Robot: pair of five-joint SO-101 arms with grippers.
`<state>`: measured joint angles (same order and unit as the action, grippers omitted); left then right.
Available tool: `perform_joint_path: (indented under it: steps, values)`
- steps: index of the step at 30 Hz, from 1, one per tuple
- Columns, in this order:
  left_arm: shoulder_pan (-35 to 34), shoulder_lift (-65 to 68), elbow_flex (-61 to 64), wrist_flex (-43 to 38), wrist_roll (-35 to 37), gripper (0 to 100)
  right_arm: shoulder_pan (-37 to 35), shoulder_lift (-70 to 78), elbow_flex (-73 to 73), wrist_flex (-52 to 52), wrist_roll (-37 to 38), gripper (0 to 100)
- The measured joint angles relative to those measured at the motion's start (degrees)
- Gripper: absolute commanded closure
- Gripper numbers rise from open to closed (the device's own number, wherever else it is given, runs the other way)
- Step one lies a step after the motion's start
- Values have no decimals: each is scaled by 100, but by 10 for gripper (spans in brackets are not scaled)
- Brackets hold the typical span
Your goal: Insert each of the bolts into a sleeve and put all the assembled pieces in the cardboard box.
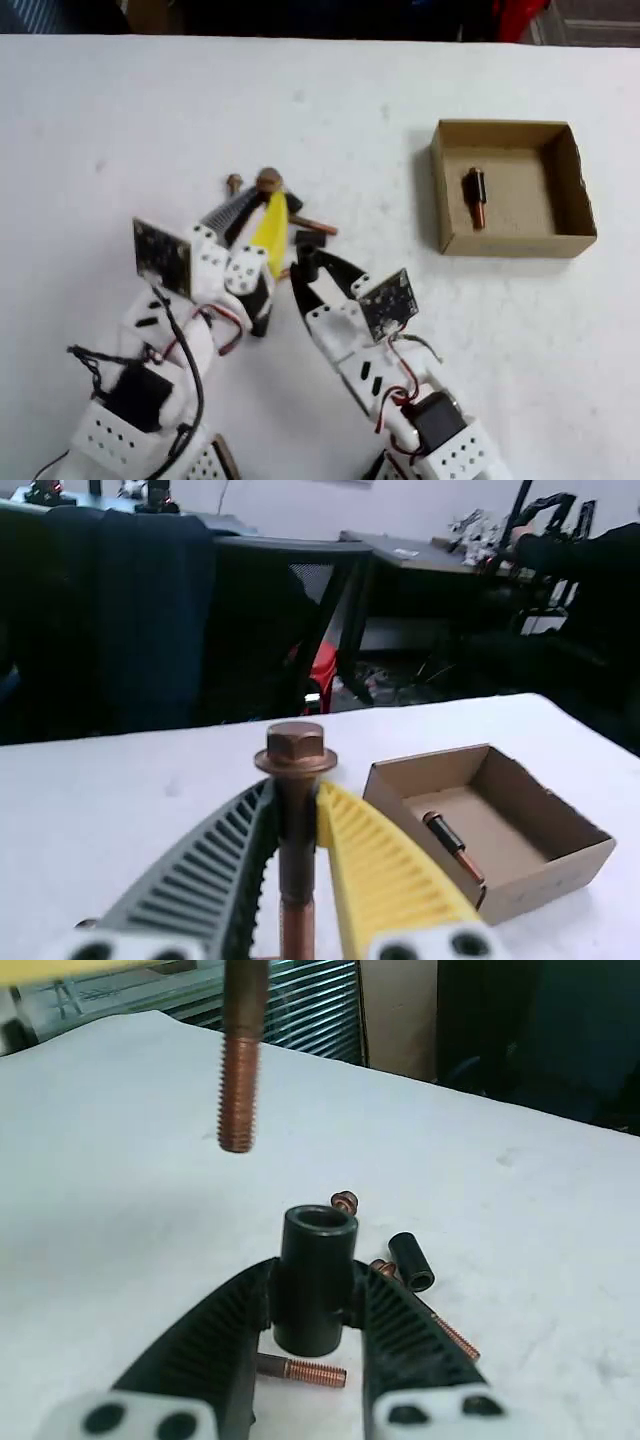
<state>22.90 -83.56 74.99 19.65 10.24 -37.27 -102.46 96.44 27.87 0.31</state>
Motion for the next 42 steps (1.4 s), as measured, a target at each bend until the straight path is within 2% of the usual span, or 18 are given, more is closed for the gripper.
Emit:
perform_joint_path:
  steps: [4,8,12,17,20,35,42]
  values:
    - [281,-264,422,-756,0,976,9,0,0,0,-26,982]
    - [352,-352,598,-1002,0,976,9,0,0,0,-26,982]
    - [360,-352,659,-1029,79,976,9,0,0,-97,-26,982]
    - [378,-352,659,-1055,554,976,9,0,0,-193,141,982]
    - [378,-352,659,-1108,589,976,9,0,0,-193,519,982]
    - [378,-352,659,-1266,598,976,9,0,0,-607,659,982]
    - [387,-352,1020,-1459,607,976,9,0,0,-607,1046,982]
